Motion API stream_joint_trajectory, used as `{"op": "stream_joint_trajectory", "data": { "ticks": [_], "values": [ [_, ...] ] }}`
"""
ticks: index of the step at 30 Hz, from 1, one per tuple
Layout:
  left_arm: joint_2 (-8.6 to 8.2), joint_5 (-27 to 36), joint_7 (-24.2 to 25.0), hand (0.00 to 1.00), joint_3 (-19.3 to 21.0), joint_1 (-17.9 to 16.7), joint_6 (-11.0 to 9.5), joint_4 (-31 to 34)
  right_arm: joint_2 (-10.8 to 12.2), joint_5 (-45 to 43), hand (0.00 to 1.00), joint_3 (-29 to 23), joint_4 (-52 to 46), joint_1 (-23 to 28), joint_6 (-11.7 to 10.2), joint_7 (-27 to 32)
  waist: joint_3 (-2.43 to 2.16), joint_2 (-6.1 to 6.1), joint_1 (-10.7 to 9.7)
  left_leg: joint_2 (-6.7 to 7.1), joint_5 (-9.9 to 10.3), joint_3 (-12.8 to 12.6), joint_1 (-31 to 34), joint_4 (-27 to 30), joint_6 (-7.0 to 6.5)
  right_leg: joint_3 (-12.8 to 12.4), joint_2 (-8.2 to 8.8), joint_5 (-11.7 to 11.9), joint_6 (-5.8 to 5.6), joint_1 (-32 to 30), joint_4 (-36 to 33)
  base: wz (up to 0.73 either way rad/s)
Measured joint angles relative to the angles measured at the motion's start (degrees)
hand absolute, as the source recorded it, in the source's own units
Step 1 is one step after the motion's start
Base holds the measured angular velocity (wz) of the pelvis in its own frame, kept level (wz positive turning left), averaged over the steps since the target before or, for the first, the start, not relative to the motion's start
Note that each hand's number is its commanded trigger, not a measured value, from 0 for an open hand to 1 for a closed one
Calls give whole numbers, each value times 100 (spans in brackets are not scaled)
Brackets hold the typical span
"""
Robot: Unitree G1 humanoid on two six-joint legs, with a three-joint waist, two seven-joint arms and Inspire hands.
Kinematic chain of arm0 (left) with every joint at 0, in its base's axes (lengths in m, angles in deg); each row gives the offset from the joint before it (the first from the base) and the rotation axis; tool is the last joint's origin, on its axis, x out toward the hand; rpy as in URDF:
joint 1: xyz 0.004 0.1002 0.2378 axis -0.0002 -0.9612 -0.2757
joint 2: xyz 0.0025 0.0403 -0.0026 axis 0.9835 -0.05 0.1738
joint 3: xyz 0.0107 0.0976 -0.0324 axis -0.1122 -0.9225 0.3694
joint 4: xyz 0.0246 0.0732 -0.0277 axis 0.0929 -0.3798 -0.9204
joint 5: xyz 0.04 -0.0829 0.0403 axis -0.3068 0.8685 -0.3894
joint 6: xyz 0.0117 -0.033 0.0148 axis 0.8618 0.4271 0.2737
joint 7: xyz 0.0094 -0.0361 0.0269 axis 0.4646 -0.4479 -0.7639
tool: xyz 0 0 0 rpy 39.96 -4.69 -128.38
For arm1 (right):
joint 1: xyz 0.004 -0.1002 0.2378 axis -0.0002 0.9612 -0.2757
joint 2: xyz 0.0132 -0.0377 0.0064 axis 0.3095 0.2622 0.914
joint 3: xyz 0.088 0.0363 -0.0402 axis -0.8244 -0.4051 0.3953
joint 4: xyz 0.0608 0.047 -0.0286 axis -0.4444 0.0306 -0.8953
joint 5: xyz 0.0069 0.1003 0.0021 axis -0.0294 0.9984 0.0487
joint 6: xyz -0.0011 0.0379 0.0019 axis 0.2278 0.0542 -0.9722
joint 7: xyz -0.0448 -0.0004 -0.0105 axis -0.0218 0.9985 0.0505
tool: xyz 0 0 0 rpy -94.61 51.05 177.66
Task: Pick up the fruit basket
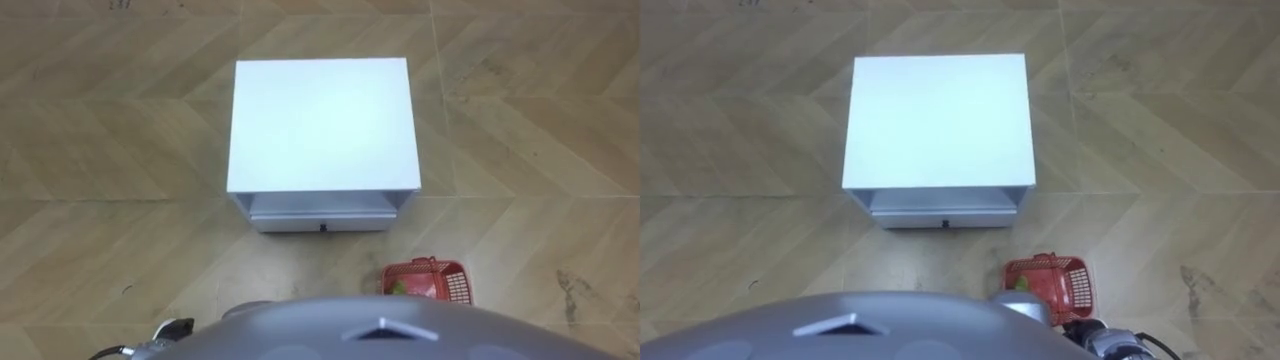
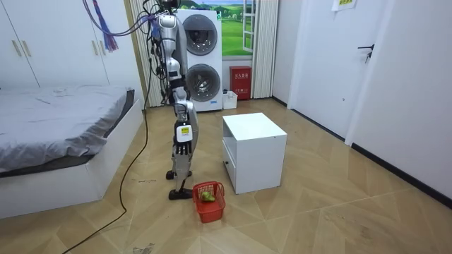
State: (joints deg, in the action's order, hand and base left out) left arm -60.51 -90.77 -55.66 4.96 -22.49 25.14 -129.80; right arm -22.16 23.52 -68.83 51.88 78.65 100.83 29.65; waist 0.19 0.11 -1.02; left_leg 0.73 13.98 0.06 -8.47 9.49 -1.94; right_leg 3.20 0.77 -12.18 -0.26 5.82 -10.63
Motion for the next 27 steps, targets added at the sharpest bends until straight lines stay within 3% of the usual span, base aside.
{"op": "stream_joint_trajectory", "data": {
  "ticks": [20,24,27],
  "values": [
    [4,47,-40,0,10,-70,8,11,1,406,0,-55,19,17,12,181,-2,105,-10,28,0,-44,99,72,0,9,49,-42,-4,-133,-145,-1],
    [3,56,-44,0,6,-13,-14,7,-13,545,0,-175,-7,-1,3,264,-13,108,-28,93,0,-187,281,247,-1,-10,140,-112,-31,-453,-488,-10],
    [5,32,-87,0,235,50,-123,-28,-46,595,0,-283,-31,-38,-22,284,-5,98,9,119,31,-459,482,439,-55,-92,176,-110,-33,-783,-826,-26]
  ]
}}
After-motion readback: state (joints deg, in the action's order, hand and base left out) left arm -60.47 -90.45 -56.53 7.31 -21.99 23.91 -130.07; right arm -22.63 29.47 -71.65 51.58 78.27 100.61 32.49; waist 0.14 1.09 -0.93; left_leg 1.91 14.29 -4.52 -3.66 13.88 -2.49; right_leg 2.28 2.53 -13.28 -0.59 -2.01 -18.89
